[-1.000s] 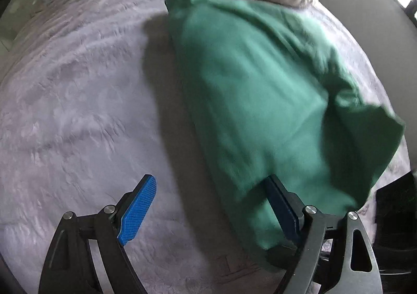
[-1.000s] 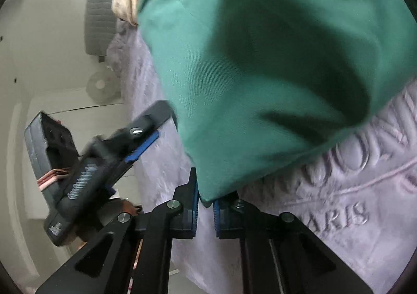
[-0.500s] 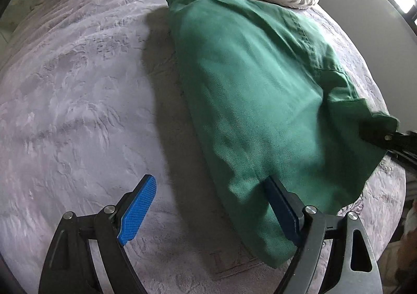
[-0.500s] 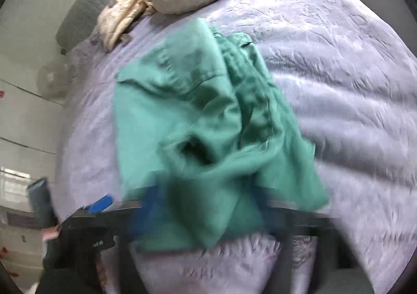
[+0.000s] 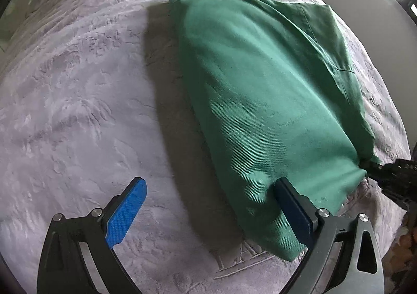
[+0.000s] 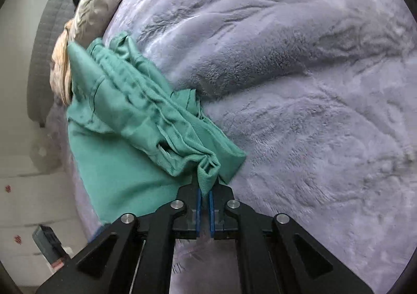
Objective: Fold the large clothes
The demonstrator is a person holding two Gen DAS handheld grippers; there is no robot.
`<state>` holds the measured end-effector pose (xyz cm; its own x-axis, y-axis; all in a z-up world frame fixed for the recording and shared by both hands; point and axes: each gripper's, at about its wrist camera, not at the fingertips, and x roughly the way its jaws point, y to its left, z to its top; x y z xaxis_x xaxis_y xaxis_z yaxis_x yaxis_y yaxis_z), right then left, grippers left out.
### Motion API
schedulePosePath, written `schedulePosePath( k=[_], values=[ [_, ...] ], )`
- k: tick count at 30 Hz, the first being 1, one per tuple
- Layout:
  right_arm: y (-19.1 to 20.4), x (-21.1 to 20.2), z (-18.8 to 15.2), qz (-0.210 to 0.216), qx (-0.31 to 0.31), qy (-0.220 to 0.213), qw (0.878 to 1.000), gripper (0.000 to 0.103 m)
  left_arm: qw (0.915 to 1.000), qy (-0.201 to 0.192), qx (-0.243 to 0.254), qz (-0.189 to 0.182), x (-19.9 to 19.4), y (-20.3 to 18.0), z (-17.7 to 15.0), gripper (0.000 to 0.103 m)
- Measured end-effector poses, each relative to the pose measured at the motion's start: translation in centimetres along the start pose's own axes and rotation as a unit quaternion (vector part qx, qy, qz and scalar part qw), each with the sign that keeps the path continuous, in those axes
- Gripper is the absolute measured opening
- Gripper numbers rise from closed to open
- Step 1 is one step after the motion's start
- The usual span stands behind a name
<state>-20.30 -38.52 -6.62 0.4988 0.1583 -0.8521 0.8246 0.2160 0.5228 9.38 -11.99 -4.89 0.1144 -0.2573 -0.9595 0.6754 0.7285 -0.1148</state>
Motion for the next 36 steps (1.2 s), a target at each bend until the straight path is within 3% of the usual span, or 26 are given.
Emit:
schedulePosePath(
  k=[2, 4, 6, 7, 8, 12, 18, 20, 25, 30, 33, 36],
  values=[
    [1.0, -1.0, -0.1, -0.005, -0.021, 0.007, 1.0, 0.014, 0.9997, -0.021, 0.0, 0.01, -1.3, 0.5, 0.7, 0.099],
    [1.7, -4.1, -0.8, -0.007, -0.069, -0.012, 0.997, 0.017, 0.9987, -0.048, -0.006, 0.015, -2.4, 1.4, 1.8, 0.099],
    [3.3, -6.4, -0.3, -0.003, -0.113, -0.043, 0.993, 0.044, 0.9976, -0.064, -0.016, 0.022, -2.7, 2.3, 3.4, 0.099],
    [4.6, -7.2, 0.6, 0.003, -0.136, -0.059, 0.989, 0.072, 0.9969, -0.069, -0.023, 0.031, -2.5, 2.7, 4.4, 0.099],
    [5.8, -7.4, 1.5, 0.013, -0.154, -0.068, 0.986, 0.075, 0.996, -0.072, -0.033, 0.041, -2.2, 3.2, 5.5, 0.099],
    [10.9, -4.2, 6.4, 0.038, -0.204, -0.064, 0.976, 0.075, 0.9919, -0.09, -0.075, 0.049, -1.2, 4.5, 8.8, 0.099],
    [16.2, 3.6, 11.6, 0.006, -0.257, -0.028, 0.966, 0.071, 0.9912, -0.09, -0.079, 0.058, 0.6, 4.0, 11.1, 0.099],
    [16.7, 5.4, 12.5, -0.01, -0.261, 0.0, 0.965, 0.011, 0.9922, -0.085, -0.073, 0.055, 0.8, 3.4, 11.3, 0.099],
    [16.4, 4.2, 11.9, -0.037, -0.306, -0.026, 0.951, 0.009, 0.993, -0.093, -0.051, 0.051, 1.7, 1.6, 11.6, 0.099],
    [12.1, 8.2, 14.8, -0.024, -0.224, 0.013, 0.974, 0.012, 0.9936, -0.083, -0.049, 0.059, 4.2, 0.6, 11.7, 0.101],
    [11.2, 7.2, 15.0, 0.006, -0.201, 0.017, 0.979, 0.016, 0.9943, -0.074, -0.049, 0.059, 3.2, 1.0, 11.6, 0.101],
    [11.0, 4.4, 14.4, 0.0, -0.201, 0.012, 0.98, 0.019, 0.9945, -0.073, -0.036, 0.065, 1.3, 1.2, 10.9, 0.101]
  ],
)
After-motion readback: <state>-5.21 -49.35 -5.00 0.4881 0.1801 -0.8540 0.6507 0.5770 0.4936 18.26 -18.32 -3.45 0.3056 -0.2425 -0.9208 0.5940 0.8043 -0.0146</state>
